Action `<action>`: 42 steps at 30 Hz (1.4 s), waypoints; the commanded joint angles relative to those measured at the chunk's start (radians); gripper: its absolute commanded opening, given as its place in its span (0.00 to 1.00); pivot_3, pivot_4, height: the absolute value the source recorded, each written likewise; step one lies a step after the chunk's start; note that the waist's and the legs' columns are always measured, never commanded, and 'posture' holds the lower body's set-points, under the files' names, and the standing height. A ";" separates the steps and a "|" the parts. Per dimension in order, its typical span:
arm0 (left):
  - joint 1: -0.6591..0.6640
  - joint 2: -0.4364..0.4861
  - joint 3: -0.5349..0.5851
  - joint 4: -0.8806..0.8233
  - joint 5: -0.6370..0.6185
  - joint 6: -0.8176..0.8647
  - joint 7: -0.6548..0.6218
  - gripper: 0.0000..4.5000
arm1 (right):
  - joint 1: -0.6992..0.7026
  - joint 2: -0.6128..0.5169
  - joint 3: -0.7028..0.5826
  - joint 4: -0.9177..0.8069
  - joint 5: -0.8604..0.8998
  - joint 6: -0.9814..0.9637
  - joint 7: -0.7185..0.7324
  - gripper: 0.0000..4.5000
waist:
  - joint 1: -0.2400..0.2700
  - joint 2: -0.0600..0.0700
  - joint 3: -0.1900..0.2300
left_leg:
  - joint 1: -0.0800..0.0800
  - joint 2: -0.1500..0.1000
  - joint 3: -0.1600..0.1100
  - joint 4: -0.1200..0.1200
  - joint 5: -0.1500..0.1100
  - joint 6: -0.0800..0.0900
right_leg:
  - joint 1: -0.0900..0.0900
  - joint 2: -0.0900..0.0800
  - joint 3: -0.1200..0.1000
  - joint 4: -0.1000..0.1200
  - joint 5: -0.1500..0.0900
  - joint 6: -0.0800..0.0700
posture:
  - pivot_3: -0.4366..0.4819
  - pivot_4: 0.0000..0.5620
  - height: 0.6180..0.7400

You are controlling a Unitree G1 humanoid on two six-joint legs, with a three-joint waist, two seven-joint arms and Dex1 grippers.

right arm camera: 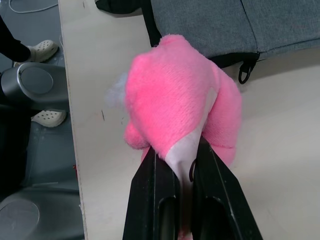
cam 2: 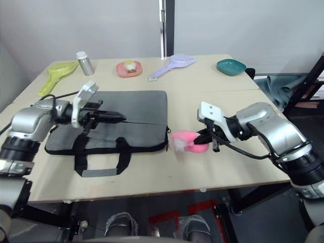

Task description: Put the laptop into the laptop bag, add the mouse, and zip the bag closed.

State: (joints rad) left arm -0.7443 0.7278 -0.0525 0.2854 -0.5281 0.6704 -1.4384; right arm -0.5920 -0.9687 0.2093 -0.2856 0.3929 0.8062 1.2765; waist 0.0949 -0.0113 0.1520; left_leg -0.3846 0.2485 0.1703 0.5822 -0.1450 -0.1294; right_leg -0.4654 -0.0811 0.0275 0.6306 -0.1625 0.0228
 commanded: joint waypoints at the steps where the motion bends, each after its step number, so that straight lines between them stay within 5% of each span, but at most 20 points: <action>1: 0.029 -0.028 -0.055 0.059 0.087 -0.123 -0.009 0.00 | -0.005 -0.004 -0.014 -0.029 0.002 -0.004 -0.015 0.02 | -0.002 0.000 0.000 | 0.000 0.000 0.000 0.000 0.000 0.000 | 0.000 0.000 0.000 0.000 0.000 0.000 | 0.48 0.27 1.00; 6: 0.144 -0.039 -0.170 -0.002 0.210 -0.249 -0.006 0.00 | 0.016 -0.009 -0.021 -0.051 0.007 0.017 -0.049 0.02 | 0.001 0.000 0.000 | -0.001 0.000 -0.001 -0.001 0.000 0.000 | 0.000 0.000 -0.001 -0.002 0.000 0.000 | 0.48 0.27 1.00; 14: 0.145 -0.060 -0.258 0.075 0.409 -0.369 0.121 0.00 | 0.016 -0.013 -0.009 -0.062 0.001 0.036 -0.077 0.02 | 0.007 0.000 -0.003 | 0.004 0.000 -0.002 0.000 0.000 0.000 | 0.008 -0.001 -0.001 -0.001 0.000 0.001 | 0.48 0.27 1.00; 26: 0.164 -0.089 -0.212 0.041 0.321 -0.235 0.062 0.00 | -0.018 -0.016 -0.007 -0.045 0.007 0.025 -0.054 0.02 | 0.005 0.002 -0.004 | 0.015 -0.002 -0.002 0.000 0.000 0.000 | 0.017 -0.003 -0.001 -0.001 -0.002 0.004 | 0.48 0.27 1.00; 32: 0.112 -0.146 -0.026 0.054 0.141 -0.115 0.088 0.00 | -0.048 -0.007 -0.007 -0.023 0.021 0.028 -0.037 0.02 | 0.004 0.002 -0.004 | 0.012 -0.002 -0.002 -0.002 0.000 0.000 | 0.014 -0.003 -0.002 -0.002 -0.002 0.005 | 0.48 0.27 1.00; 42: 0.030 -0.001 0.048 0.288 0.191 -0.238 0.084 0.00 | -0.059 -0.004 0.006 -0.012 0.015 0.030 -0.029 0.02 | -0.005 0.002 -0.004 | 0.009 0.000 -0.003 -0.004 0.000 0.000 | 0.012 -0.001 -0.003 -0.005 -0.002 0.005 | 0.48 0.27 1.00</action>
State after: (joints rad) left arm -0.6860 0.6870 -0.0538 0.5434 -0.3513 0.4703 -1.3549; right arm -0.6241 -0.9698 0.2254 -0.2833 0.4035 0.8446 1.2398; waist 0.0899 -0.0091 0.1485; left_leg -0.3766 0.2487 0.1675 0.5784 -0.1451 -0.1296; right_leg -0.4550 -0.0812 0.0249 0.6258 -0.1649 0.0278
